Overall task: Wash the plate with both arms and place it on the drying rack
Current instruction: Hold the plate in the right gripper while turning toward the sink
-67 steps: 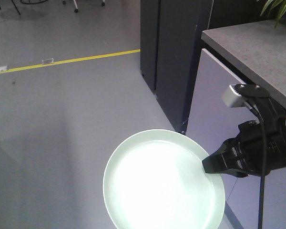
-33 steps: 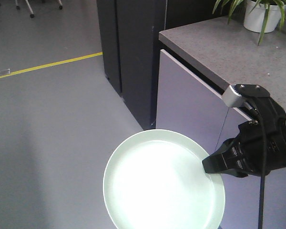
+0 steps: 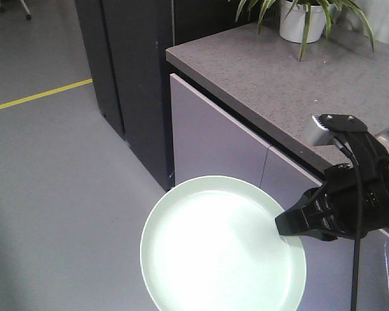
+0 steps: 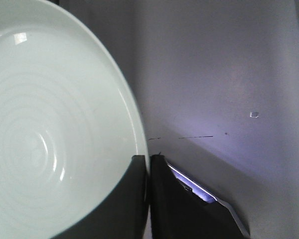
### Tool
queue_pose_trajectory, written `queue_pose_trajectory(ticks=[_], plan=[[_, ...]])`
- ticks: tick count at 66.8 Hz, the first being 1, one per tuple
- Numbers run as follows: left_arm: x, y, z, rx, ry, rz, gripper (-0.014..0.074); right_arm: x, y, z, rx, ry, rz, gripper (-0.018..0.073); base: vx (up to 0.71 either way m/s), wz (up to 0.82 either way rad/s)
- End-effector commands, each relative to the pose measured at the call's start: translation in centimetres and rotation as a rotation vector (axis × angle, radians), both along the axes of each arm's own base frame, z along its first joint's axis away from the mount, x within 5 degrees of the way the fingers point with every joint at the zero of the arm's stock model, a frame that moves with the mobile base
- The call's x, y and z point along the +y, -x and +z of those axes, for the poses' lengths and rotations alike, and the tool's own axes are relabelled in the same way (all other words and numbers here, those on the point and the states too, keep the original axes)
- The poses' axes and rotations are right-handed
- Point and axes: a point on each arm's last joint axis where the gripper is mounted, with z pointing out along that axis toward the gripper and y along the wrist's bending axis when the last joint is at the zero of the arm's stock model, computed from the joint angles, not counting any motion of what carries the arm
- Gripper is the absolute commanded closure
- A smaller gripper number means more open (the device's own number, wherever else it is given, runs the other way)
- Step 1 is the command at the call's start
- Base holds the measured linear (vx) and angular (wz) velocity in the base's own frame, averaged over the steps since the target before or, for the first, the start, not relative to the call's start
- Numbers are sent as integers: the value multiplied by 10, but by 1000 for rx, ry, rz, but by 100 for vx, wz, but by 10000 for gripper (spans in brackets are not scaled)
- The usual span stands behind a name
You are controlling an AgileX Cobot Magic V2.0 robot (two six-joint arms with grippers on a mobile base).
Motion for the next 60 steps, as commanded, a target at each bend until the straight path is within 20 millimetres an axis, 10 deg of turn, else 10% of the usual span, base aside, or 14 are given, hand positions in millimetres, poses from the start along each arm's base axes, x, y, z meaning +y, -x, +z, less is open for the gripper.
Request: queue_pose_trajectory(ticks=[1,60], plan=[[-1,3,17,-116,19,-10,603,2,1,15,-61,-51,-12,564,12,-26],[-1,3,17,-116,19,-10,603,2,1,15,-61,-51,-12,564,12,-24]])
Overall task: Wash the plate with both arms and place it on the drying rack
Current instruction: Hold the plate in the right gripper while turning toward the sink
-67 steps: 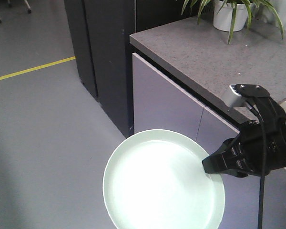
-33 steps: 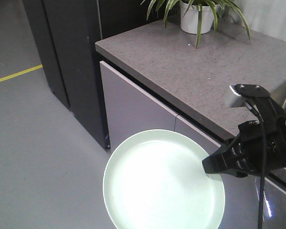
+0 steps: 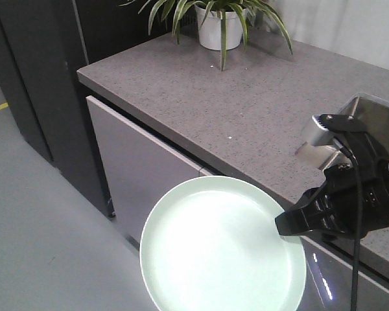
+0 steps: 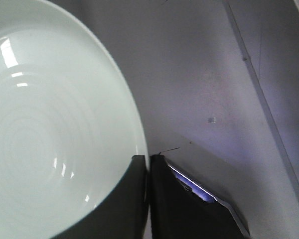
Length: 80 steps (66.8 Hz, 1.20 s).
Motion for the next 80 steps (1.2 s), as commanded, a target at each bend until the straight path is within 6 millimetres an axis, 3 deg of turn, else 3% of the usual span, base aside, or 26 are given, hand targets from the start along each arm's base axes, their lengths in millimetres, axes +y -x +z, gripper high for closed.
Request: queue_pose_trajectory(ticks=[1,80], plan=[[-1,3,17,-116,19,-10,603,2,1,15,-61,-51,-12,564,9,-27],[-1,3,17,-116,19,-10,603,2,1,15,-61,-51,-12,564,9,-29]])
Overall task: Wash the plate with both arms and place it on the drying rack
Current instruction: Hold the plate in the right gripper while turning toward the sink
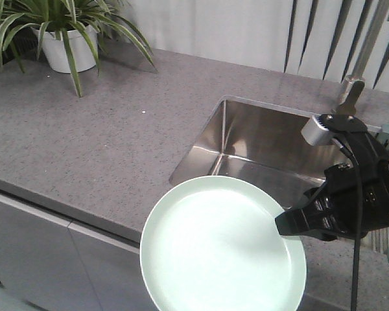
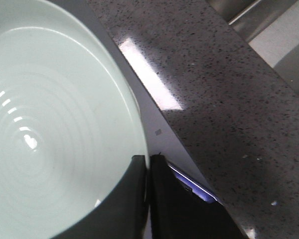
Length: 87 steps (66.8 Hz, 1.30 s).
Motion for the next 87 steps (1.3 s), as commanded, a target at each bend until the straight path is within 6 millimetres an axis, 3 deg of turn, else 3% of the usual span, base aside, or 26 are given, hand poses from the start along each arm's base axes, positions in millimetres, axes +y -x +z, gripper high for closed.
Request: queue_pose_trajectory(ticks=[1,87], plan=[[-1,3,17,-116,19,-10,603,2,1,15,-61,-51,-12,564,9,-29],[-1,3,17,-116,19,-10,603,2,1,15,-61,-51,-12,564,6,-19]])
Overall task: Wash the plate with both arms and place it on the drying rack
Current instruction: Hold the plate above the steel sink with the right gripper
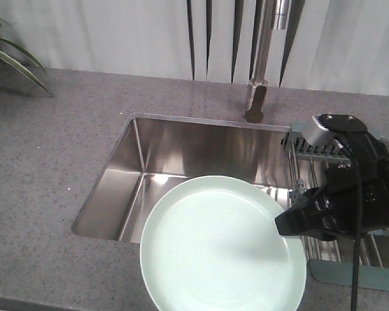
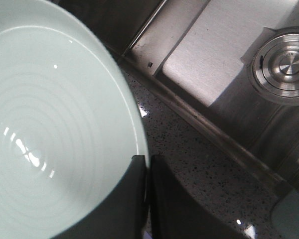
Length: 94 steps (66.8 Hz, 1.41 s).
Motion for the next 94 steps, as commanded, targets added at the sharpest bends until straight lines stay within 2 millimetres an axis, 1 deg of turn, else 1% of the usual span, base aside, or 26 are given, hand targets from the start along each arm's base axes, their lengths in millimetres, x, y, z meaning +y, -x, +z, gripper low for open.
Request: queue_pose_trajectory(ticks=[1,94], plan=[[-1,3,17,-116,19,-10,603,2,1,15,-61,-51,-12,564,6,-11],[-1,3,17,-116,19,-10,603,2,1,15,-61,-51,-12,564,5,-7]])
